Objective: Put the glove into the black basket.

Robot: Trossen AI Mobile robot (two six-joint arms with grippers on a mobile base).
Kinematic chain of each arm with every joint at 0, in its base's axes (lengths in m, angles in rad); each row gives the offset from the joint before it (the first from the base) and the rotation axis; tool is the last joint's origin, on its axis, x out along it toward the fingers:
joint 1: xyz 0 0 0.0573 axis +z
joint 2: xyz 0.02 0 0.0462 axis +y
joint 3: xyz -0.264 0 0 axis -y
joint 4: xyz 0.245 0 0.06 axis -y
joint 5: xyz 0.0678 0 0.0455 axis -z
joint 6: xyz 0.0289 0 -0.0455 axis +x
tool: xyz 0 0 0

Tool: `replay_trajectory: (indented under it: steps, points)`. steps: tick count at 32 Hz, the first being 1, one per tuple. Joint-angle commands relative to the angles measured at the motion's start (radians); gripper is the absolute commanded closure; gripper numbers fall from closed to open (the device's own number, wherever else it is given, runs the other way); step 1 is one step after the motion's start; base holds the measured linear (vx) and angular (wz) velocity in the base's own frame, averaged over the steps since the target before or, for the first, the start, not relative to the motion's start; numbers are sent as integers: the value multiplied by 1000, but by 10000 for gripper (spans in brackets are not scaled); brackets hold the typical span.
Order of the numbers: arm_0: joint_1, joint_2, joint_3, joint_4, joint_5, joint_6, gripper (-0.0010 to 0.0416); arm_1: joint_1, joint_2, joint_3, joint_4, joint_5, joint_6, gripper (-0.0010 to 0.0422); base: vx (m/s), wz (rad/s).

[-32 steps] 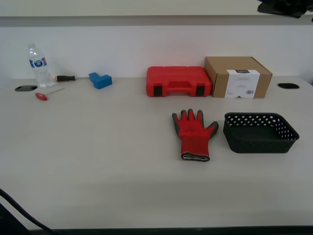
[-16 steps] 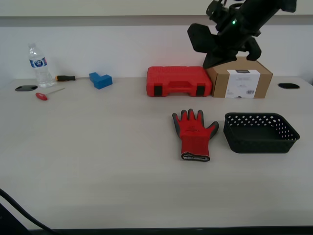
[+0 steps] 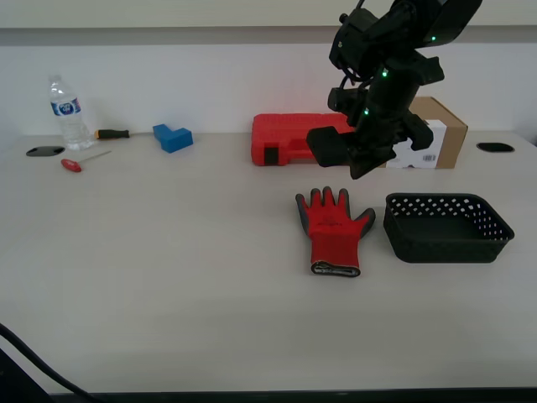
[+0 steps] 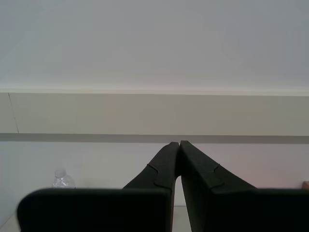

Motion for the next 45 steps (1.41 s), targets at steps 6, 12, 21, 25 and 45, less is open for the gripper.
replay_trajectory:
  steps: [6,12,21,25,45]
  points:
    - [-13,13,1,1,55,8,401,0,0,0,4,-1,0,412,0,0]
    - [-13,72,6,0,23,27,320,0,0,0,4,-1,0,412,0,0]
    - [-5,180,41,-4,-66,23,202,0,0,0,4,-1,0,412,0,0]
    - [17,235,74,-8,-77,22,195,0,0,0,4,-1,0,412,0,0]
    - [38,406,142,-74,-101,13,207,0,0,1,3,-1,0,412,0,0]
